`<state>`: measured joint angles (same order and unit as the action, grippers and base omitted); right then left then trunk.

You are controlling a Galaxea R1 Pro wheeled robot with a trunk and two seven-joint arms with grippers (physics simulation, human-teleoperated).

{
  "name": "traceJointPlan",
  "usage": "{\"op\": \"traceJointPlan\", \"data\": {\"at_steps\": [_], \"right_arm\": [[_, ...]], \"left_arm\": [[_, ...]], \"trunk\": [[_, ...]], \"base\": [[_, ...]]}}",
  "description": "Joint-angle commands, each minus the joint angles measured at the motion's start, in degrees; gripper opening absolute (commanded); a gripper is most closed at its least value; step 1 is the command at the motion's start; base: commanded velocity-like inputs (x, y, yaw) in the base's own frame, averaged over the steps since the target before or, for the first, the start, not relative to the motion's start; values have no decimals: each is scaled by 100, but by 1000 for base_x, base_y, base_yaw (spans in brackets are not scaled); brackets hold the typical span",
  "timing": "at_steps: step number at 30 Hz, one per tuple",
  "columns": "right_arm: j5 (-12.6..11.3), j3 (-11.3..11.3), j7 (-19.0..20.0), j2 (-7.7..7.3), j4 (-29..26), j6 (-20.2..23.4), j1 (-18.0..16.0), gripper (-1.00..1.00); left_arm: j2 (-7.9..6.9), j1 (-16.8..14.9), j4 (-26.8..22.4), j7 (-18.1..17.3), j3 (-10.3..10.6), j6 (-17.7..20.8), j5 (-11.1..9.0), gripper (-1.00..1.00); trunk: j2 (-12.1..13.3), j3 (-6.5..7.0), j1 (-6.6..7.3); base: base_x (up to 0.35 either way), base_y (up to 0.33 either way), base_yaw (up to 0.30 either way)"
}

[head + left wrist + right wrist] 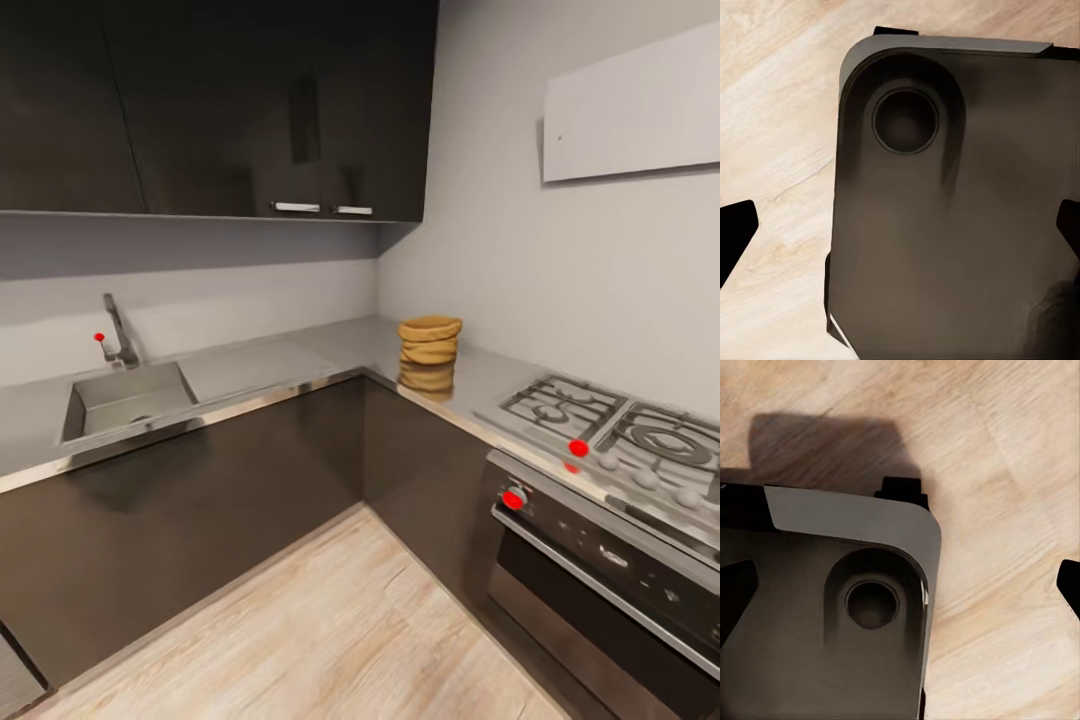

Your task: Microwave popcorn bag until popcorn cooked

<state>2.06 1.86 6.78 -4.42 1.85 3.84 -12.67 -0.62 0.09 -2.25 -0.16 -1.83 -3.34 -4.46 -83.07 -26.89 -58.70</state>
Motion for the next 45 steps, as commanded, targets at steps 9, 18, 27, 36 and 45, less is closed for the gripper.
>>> {"op": "traceJointPlan", "data": {"at_steps": [9,18,27,36,45], "right_arm": [[22,17,16,0,8,-6,-7,100],[22,17,16,-2,8,-11,-7,100],[22,17,21,-6,8,-15,-7,100],[22,20,27,-6,8,-15,-7,100],[22,25,25,-6,8,-15,-7,100]], "left_arm": [[1,2,-4,-2,-11,-8,-46,100],[1,1,-4,-2,-11,-8,-46,100],[1,1,-4,-2,-11,-16,-42,100],[1,3,-4,-2,-16,-17,-40,100],[2,0,-4,-1,-14,-17,-38,100]], "trunk": [[-2,-5,-3],[-2,-5,-3],[-2,-5,-3],[-2,-5,-3],[-2,-5,-3]], "base": [[320,94,0],[320,83,0],[320,81,0],[320,80,0],[320,80,0]]}}
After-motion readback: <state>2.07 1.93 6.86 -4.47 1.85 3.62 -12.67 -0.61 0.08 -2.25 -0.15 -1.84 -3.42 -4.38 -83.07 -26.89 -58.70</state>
